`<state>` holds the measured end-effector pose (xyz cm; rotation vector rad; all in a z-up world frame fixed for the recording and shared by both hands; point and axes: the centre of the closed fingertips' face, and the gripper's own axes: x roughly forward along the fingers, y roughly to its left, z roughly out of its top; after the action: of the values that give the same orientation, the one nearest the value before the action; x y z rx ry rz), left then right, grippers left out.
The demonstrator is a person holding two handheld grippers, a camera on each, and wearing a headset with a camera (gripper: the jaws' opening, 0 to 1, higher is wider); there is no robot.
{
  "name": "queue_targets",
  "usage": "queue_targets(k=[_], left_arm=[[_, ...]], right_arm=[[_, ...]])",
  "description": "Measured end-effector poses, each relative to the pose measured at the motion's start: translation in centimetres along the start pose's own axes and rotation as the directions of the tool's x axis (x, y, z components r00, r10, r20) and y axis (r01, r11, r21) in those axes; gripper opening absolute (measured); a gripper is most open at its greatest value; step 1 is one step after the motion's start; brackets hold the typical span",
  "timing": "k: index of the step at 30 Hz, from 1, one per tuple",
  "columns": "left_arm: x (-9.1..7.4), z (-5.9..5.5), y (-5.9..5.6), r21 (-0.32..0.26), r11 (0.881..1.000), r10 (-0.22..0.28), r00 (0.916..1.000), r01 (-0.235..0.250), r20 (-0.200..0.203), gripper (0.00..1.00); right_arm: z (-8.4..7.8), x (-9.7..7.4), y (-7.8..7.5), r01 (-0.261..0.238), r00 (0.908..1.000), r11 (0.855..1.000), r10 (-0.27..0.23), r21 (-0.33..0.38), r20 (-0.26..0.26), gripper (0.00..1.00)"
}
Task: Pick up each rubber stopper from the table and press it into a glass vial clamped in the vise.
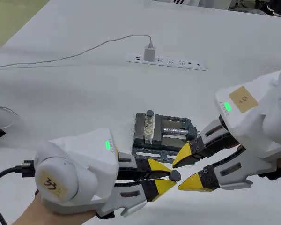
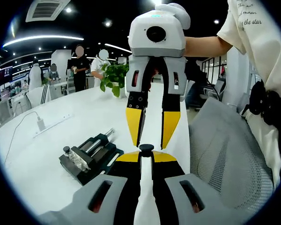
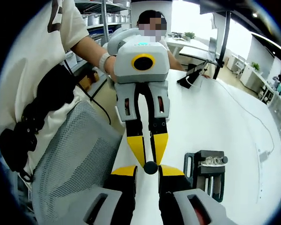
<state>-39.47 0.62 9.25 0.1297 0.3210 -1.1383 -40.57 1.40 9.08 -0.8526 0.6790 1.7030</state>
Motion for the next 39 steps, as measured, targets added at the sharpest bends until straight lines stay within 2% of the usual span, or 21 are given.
queue_targets(k=[10,21,24,26,31,39], left_arm=[[0.21,-0.3,-0.55,-0.013,1.0,-0.024,0.9996,0.024,-0.011,0.04],[0.11,-0.24,-0.36,-0.047,0.999,-0.024,0.9997,0.023,-0.007,0.04],[0.03,-0.34,-0.35,-0.056,0.998,-0.02,0.9998,0.02,-0.007,0.04],[-0.02,-0.37,-0.4,-0.053,0.998,-0.018,0.9998,0.017,-0.004,0.04],[0.03,-0.41,-0.8,-0.025,0.999,-0.028,0.9996,0.028,-0.002,0.04],[0.07,-0.3,-0.8,0.006,1.0,-0.031,0.9995,0.031,0.006,0.04]], right_arm=[[-0.27,0.28,0.28,-0.01,0.9992,0.999,0.009,-0.037,-0.038,0.08],[-0.12,0.34,0.29,-0.002,0.9979,0.995,-0.004,-0.097,-0.065,0.08],[-0.11,0.41,0.24,0.002,0.9981,0.997,-0.007,-0.072,-0.062,0.08],[-0.05,0.44,0.26,0.003,0.9982,0.997,-0.008,-0.079,-0.06,0.08],[-0.13,0.41,0.49,-0.029,0.9979,0.999,0.027,-0.02,-0.059,0.08],[-0.08,0.32,0.59,-0.043,0.9968,0.999,0.041,-0.023,-0.069,0.07]])
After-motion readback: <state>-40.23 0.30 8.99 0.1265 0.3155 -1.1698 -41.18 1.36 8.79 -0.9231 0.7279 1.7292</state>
